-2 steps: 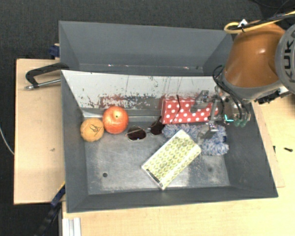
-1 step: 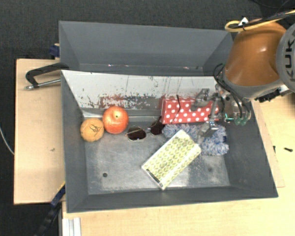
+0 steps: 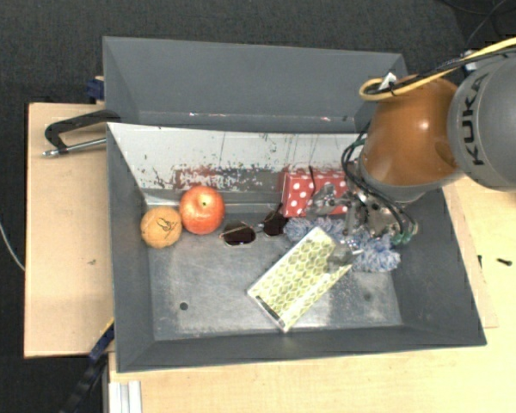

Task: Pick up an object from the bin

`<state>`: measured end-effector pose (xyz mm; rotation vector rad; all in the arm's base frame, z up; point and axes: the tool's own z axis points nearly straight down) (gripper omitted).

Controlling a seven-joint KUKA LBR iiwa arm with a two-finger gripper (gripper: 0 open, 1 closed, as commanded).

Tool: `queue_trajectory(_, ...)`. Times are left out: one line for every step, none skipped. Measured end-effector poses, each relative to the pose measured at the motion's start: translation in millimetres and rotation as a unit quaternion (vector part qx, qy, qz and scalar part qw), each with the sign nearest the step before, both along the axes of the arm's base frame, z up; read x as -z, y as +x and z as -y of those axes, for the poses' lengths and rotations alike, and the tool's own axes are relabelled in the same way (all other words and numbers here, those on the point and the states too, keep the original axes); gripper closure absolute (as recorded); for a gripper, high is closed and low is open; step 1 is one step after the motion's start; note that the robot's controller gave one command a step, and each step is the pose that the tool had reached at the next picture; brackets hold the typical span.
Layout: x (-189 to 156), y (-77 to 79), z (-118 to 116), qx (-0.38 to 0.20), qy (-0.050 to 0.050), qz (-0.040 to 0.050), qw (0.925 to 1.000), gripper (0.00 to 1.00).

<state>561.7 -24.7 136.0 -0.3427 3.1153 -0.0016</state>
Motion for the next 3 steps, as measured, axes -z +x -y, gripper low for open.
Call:
queue_trajectory(58.7, -2.8, -32.1, -0.079, 0.000, 0.0017, 0.9969, 1.00)
queue_trajectory(58.6, -2.8, -32.1, -0.079, 0.000, 0.0018, 0.9969, 1.00)
queue_trajectory(-137.4, 7.1, -37.5, -0.094, 0.000, -0.0006, 0.9956, 1.00)
